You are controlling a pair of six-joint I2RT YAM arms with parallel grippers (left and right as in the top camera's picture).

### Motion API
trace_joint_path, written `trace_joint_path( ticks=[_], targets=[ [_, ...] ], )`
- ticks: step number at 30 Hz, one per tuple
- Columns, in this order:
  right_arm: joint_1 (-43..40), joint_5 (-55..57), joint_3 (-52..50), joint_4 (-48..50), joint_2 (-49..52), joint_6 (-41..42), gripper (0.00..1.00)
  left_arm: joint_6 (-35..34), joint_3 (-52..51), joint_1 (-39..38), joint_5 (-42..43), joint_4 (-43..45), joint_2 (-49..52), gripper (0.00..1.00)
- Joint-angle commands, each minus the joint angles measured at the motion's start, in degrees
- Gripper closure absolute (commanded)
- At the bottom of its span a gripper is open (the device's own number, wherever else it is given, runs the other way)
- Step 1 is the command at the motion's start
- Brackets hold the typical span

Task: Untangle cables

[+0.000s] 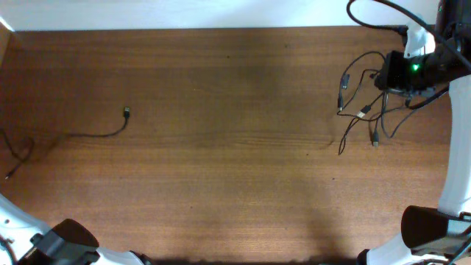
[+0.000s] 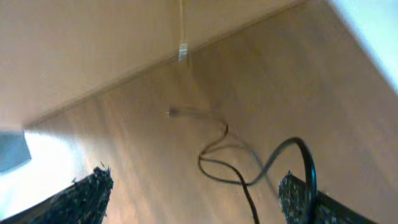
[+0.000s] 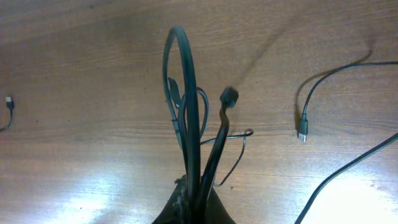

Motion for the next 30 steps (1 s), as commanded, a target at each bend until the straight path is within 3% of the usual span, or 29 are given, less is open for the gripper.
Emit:
trace_joint_path(
  ticks=[1, 4, 6, 7, 9, 10, 12, 15, 19, 23, 28, 30],
  targets=[
    [0.33, -0.74, 0.39, -0.22, -0.11, -0.55, 0.96, -2.64, -9.27, 0.28, 0.26, -1.01, 2.14, 0.10],
    [0.33, -0.74, 0.39, -0.31, -0.07, -0.55, 0.96, -12.07, -24.46, 0.35, -6.82, 8.04, 2.73, 0.03],
    [0.33, -0.72, 0.39, -0.31, -0.07, -0.57, 0.96, -15.76, -34.07, 0.39, -4.28, 19.41, 2.78, 0.01],
    [0.33, -0.72, 0.39, -0.24, -0.07, -0.57, 0.96, -15.15, -36.83, 0.48, 4.00, 25.44, 2.78, 0.01],
    [0.33, -0.72, 0.39, -0.09, 0.04, -0.59, 0.96, -6.45, -38.34, 0.50, 22.73, 33.68, 2.78, 0.00],
    [0.31, -0.68, 0.37, -0.11, 0.15, -0.61, 0.96, 2.62, -38.34, 0.55, 41.72, 40.85, 2.75, 0.00],
    [0.31, -0.68, 0.39, -0.09, 0.17, -0.61, 0.96, 7.39, -38.32, 0.61, 50.36, 44.44, 2.75, 0.00],
    [0.31, -0.68, 0.37, -0.15, 0.20, -1.95, 0.96, 9.31, -38.34, 1.11, 47.98, 44.44, 2.75, 0.00],
    [0.31, -0.70, 0.39, -0.15, 0.20, -1.90, 0.96, -1.55, -38.21, 2.67, 32.35, 41.46, 2.12, 0.04],
    [0.31, -0.72, 0.37, -0.15, 0.22, -1.90, 0.96, -1.81, -36.26, 2.58, 29.22, 41.38, -3.26, 0.11],
    [0.33, -0.72, 0.37, -0.28, 0.24, -1.88, 0.96, 7.26, -36.24, -6.21, 29.03, 31.15, -9.09, 0.12],
    [0.31, -0.70, 0.37, -0.28, 0.24, -1.88, 0.96, 8.31, -37.18, -13.14, 26.18, 24.37, -7.76, 0.21]
  ],
)
